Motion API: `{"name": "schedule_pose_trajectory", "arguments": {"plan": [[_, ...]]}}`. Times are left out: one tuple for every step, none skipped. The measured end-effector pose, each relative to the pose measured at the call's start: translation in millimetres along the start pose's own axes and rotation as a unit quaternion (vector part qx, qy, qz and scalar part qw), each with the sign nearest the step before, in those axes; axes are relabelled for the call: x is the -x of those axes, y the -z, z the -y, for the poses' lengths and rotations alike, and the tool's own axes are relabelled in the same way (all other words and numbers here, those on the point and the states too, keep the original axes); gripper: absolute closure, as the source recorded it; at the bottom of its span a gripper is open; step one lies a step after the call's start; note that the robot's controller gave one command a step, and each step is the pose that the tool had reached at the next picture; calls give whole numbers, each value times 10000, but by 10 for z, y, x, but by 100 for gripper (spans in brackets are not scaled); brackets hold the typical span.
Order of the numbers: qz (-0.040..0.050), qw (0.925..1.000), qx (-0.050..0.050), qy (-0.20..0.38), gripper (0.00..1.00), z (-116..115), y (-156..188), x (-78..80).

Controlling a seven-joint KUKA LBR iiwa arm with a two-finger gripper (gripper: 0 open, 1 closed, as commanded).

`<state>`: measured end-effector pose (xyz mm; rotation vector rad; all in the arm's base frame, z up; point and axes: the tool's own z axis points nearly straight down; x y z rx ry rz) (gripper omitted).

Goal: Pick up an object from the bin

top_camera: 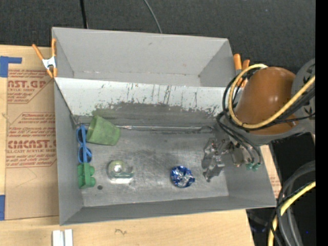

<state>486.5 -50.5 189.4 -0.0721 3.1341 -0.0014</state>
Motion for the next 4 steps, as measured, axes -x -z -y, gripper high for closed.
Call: {"name": "schedule_pose_trajectory", "arguments": {"plan": [[-29, 10000, 3, 0, 0, -1, -43, -7], [33, 9963, 7, 855, 0, -391, -1193, 174], [30, 9964, 5, 852, 100, -388, -1167, 174], [18, 9884, 0, 1519, 100, -315, 447, 344]]}}
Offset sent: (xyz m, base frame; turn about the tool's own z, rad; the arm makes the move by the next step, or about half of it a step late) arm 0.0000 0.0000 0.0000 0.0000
